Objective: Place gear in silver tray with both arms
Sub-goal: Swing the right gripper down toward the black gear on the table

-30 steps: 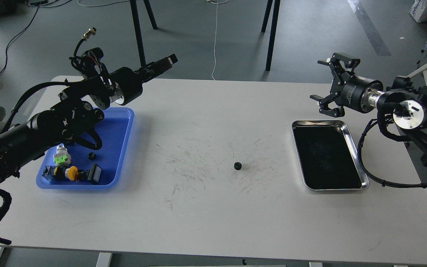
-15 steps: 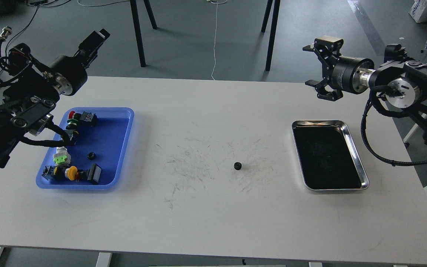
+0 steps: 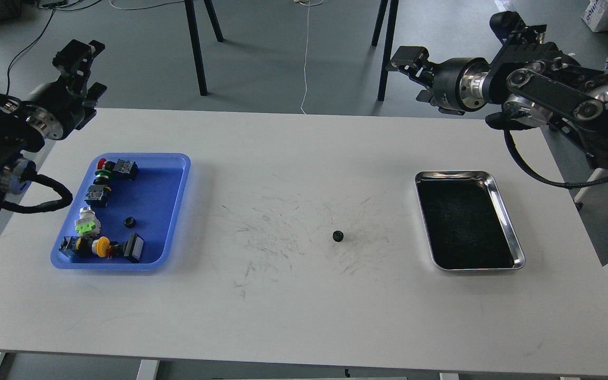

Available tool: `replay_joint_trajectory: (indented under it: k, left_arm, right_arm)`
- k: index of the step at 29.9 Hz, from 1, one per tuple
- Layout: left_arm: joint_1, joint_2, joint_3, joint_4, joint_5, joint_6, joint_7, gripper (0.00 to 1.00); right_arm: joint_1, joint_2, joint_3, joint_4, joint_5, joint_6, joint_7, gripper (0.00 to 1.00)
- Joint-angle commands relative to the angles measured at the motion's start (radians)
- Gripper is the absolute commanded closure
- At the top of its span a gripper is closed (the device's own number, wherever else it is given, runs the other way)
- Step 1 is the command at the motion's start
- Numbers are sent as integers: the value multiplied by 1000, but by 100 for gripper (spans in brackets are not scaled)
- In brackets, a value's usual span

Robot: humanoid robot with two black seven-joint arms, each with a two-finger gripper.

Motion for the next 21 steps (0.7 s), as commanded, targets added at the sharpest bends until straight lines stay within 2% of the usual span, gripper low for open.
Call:
replay_joint_trajectory:
  k: [1, 5, 8, 11, 17, 21]
  left_arm:
    - [5, -2, -10, 4, -61, -34, 0, 1]
    - [8, -5, -30, -4, -108, -49, 0, 1]
    - [14, -5, -65, -1, -141, -109, 0, 1]
    - [28, -18, -79, 8, -145, -123, 0, 1]
    - [39, -33, -129, 7, -167, -164, 0, 1]
    - [40, -30, -142, 8, -185, -165, 0, 1]
  right_arm:
    - [21, 56, -11, 5, -121, 12, 15, 4]
    - [35, 105, -37, 19, -212, 59, 98, 3]
    - [44, 130, -80, 20, -260, 64, 112, 3]
    - [56, 145, -117, 48, -301, 65, 132, 3]
    - [85, 149, -201, 77, -451, 67, 202, 4]
    - [105, 167, -244, 89, -571, 62, 271, 5]
